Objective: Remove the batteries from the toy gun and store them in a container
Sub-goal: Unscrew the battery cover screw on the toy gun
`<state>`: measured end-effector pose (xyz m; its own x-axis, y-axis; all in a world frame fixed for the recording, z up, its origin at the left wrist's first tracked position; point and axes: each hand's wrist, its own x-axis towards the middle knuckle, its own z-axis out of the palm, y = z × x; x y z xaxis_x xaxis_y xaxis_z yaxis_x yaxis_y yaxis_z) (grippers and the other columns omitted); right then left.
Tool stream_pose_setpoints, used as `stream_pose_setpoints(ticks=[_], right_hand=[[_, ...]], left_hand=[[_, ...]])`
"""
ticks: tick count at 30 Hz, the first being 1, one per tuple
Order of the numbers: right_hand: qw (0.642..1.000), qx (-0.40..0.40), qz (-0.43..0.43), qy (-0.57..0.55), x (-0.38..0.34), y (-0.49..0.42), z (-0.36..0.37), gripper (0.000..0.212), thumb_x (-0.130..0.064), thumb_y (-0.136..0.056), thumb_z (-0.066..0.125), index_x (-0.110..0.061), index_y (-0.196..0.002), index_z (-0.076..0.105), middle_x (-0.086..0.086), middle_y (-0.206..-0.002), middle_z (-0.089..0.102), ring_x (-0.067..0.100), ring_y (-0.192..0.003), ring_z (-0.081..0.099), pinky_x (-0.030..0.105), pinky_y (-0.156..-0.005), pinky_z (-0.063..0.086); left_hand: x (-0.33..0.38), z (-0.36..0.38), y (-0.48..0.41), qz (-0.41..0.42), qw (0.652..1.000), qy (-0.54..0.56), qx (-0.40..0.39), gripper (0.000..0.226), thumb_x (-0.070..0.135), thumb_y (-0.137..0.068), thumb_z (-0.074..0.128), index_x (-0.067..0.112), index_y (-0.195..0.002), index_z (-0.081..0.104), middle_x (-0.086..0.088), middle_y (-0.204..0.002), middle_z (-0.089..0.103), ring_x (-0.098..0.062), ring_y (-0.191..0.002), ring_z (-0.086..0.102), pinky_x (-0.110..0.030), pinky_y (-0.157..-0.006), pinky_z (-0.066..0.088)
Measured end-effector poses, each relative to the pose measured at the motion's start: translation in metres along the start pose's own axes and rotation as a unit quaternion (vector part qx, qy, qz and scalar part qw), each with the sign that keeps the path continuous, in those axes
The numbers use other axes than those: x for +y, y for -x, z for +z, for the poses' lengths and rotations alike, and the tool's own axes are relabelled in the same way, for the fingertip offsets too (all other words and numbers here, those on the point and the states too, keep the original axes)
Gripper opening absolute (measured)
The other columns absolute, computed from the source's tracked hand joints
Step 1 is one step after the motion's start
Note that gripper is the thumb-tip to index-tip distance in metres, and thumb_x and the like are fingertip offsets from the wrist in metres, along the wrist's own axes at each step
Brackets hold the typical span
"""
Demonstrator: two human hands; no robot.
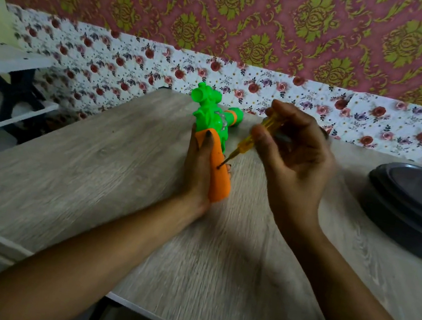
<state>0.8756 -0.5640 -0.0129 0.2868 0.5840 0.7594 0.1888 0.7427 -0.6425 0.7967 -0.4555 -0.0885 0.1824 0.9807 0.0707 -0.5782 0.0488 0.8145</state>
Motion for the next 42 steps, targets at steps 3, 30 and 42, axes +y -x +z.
stream_pose_setpoints(ticks=[3,30,42], right_hand=[[0.999,0.027,-0.017,0.013,0.002,0.000,0.000,0.022,-0.018,-0.078,0.067,-0.032,-0.094,0.066,0.013,-0.092,0.064,0.029,-0.085,0.064,0.051,-0.075,0.054],[0.999,0.007,-0.022,0.023,0.004,-0.001,-0.005,0.026,-0.005,-0.087,0.058,-0.016,-0.111,0.058,0.021,-0.106,0.062,0.039,-0.098,0.062,0.056,-0.084,0.051],[1.000,0.003,-0.010,0.024,0.006,0.000,-0.007,0.025,-0.005,-0.086,0.056,-0.021,-0.106,0.058,0.013,-0.097,0.063,0.035,-0.094,0.064,0.054,-0.083,0.053]], left_hand=[[-0.001,0.000,0.000,0.001,1.000,0.000,0.016,0.092,0.063,-0.060,0.059,0.027,-0.142,0.038,-0.012,-0.131,0.054,-0.015,-0.078,0.061,-0.022,-0.054,0.051],[0.004,0.008,0.009,0.028,0.999,0.000,0.027,0.052,0.039,-0.095,0.043,0.029,-0.145,0.031,-0.014,-0.126,0.054,-0.014,-0.067,0.056,-0.021,-0.048,0.048],[0.002,0.004,0.005,-0.007,0.999,0.035,0.039,0.051,0.042,-0.094,0.041,0.023,-0.141,0.037,-0.013,-0.102,0.051,-0.015,-0.060,0.052,-0.021,-0.046,0.048]])
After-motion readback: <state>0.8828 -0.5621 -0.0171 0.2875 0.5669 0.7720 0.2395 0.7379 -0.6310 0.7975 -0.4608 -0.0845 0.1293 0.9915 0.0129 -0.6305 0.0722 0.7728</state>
